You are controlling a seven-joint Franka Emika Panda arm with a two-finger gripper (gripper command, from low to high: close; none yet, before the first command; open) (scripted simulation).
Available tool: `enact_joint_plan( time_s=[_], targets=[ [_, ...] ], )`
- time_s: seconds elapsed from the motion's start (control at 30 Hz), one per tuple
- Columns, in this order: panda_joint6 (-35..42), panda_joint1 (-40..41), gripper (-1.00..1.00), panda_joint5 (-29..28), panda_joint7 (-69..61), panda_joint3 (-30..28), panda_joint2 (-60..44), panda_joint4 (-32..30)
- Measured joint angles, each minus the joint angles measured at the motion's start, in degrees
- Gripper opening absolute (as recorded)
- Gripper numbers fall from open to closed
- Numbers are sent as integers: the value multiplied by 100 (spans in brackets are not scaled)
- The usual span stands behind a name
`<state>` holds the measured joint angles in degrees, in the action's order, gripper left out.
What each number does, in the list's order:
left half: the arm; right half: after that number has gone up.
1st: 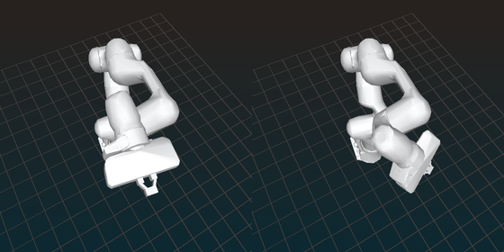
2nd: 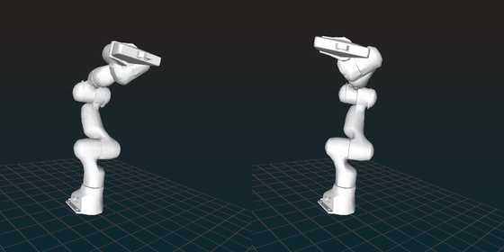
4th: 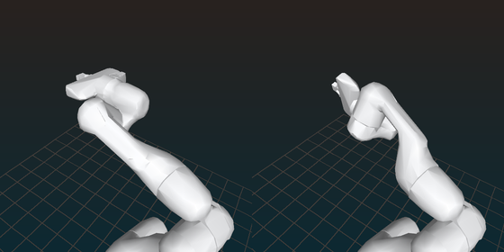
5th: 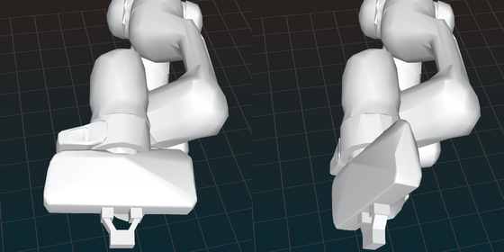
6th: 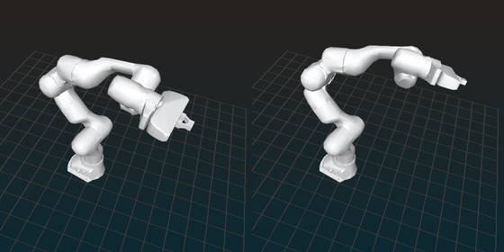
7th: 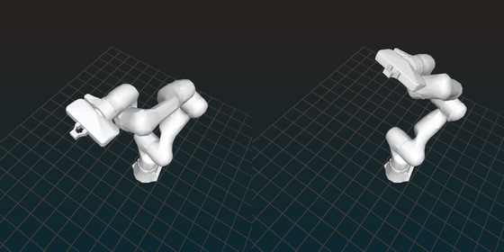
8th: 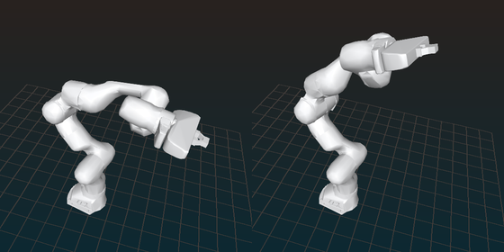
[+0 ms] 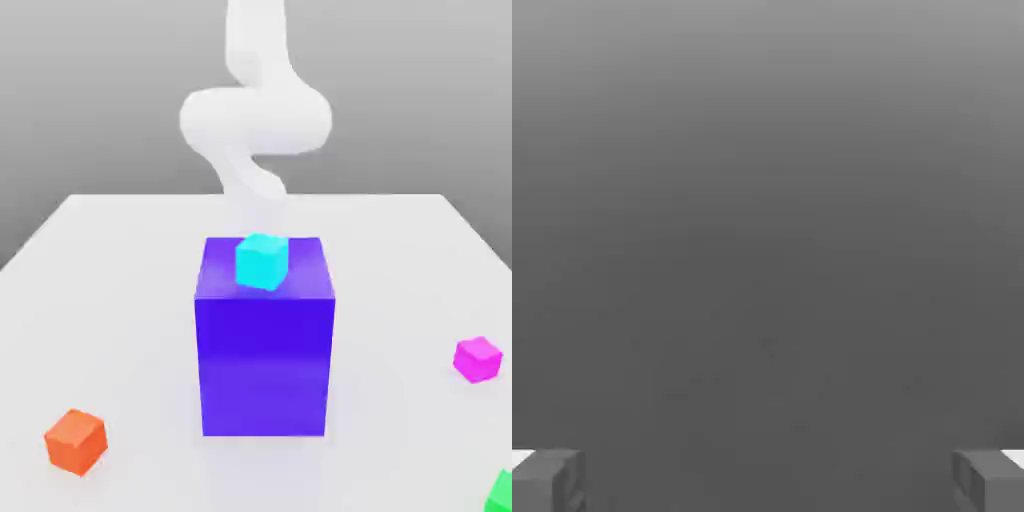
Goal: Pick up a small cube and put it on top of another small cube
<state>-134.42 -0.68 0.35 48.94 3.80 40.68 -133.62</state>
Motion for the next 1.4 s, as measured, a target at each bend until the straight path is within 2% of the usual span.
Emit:
enact_joint_plan(
  time_s=[0.37, 0.57, 0.67, 0.8, 1.0, 1.03, 1.27, 1.4],
  targets=[
    [-1182, -409, 0, -218, 1648, 1803, -2247, -822],
    [-1803, -758, 0, -762, 2839, 2654, -3532, -1258],
    [-2094, -1134, 0, -1178, 3538, 2894, -4213, -1469],
    [-2493, -1776, 0, -1738, 4419, 2816, -5093, -1692],
    [-3231, -2899, 0, -3055, 5493, 1512, -6215, -1432],
    [-3305, -3019, -100, -3177, 5590, 1367, -6318, -1401],
    [-3308, -3008, -100, -3169, 5586, 1382, -6308, -1404],
    [-2888, -2435, -100, -2342, 4954, 2129, -5680, -1597]
  ],
)
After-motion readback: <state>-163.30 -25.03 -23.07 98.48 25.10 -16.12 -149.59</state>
